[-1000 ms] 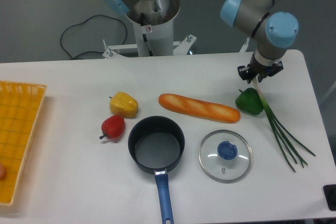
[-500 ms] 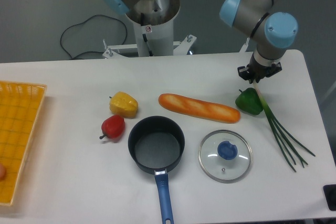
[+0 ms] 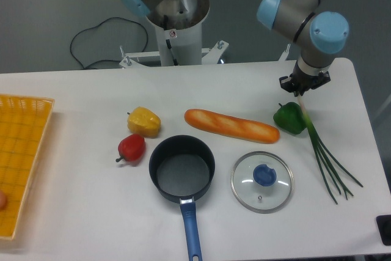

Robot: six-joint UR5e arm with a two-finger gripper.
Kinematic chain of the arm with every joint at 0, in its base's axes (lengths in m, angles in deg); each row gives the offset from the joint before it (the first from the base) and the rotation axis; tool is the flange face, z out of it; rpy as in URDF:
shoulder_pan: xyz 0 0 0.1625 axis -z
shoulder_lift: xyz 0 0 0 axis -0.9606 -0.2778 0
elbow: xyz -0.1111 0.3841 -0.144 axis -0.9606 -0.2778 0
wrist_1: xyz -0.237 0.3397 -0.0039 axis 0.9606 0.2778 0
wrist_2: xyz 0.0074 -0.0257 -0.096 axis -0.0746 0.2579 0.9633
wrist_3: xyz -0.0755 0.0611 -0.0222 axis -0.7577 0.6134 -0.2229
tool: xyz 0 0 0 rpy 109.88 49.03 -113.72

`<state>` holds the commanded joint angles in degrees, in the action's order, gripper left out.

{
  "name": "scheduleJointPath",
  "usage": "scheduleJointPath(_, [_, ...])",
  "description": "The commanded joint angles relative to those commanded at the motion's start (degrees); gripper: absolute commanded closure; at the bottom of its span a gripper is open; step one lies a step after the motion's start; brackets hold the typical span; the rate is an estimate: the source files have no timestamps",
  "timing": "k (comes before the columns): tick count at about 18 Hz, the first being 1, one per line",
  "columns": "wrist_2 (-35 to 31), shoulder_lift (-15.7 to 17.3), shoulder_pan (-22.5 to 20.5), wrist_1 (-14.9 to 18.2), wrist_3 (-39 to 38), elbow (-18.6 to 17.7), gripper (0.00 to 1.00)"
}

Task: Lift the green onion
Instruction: 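Lift the gripped green onions up off the table, then carry the green onions toward the bread loaf and glass lid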

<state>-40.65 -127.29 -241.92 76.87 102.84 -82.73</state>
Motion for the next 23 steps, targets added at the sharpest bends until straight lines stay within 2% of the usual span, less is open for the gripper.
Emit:
scheduleJointPath(6, [-0.1,2.5,-0.4,0.8,-0.2,0.4,0.96])
scheduleJointPath(13, [0.5,6.1,0.4,3.7,0.7,1.7,0.98])
scheduleJointPath(17, [2.5,8.2,1.4,4.9,6.2,2.3,0.98])
scheduleJointPath(20, [5.7,10.4,1.8,8.0,12.7,3.2,0.98])
scheduleJointPath(23, [9.0,12.0,3.4,9.4,17.6,4.0,0.98])
